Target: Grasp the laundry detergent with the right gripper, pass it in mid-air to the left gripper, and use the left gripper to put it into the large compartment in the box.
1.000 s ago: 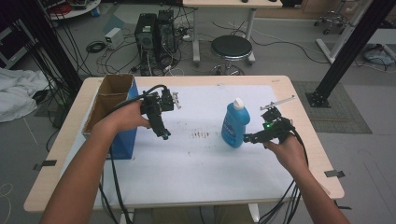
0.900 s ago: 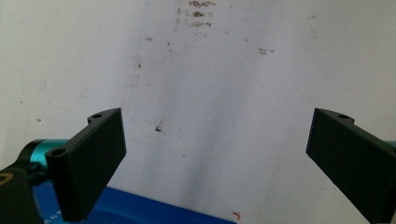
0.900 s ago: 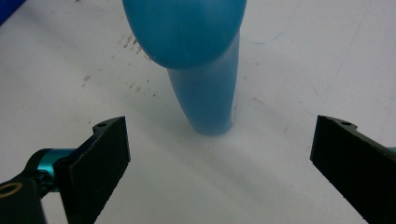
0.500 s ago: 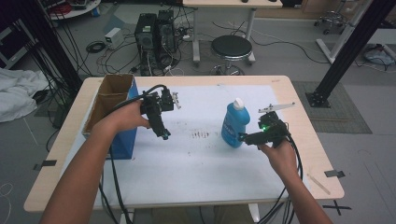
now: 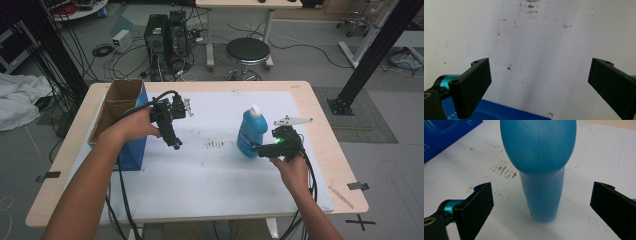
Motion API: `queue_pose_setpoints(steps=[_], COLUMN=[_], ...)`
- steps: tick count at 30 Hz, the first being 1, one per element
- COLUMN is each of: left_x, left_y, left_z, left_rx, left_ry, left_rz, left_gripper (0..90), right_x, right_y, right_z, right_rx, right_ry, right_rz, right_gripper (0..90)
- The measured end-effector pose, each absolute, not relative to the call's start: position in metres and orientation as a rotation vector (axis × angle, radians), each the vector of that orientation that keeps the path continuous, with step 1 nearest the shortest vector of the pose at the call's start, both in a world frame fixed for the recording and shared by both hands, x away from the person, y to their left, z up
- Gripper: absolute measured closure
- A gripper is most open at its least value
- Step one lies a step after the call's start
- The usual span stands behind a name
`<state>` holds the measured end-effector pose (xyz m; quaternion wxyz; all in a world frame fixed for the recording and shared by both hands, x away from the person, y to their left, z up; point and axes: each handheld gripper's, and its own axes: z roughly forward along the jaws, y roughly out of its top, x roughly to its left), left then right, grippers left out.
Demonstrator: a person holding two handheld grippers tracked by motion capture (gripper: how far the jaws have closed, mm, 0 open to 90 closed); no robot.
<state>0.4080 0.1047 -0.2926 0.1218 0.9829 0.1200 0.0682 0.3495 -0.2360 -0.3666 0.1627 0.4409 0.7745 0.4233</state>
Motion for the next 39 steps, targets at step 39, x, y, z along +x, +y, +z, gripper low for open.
queue_pose_setpoints(steps=[39], left_x=[0.409], left_y=[0.109], left_z=[-0.293], left_rx=[2.868], left_ry=[0.356], left_rz=[0.193], left_gripper=[4.8], right_x=[0.375], right_y=[-0.215], right_z=[-0.4], right_rx=[1.188], right_ry=[2.097], right_rz=[1.306], right_gripper=[3.8])
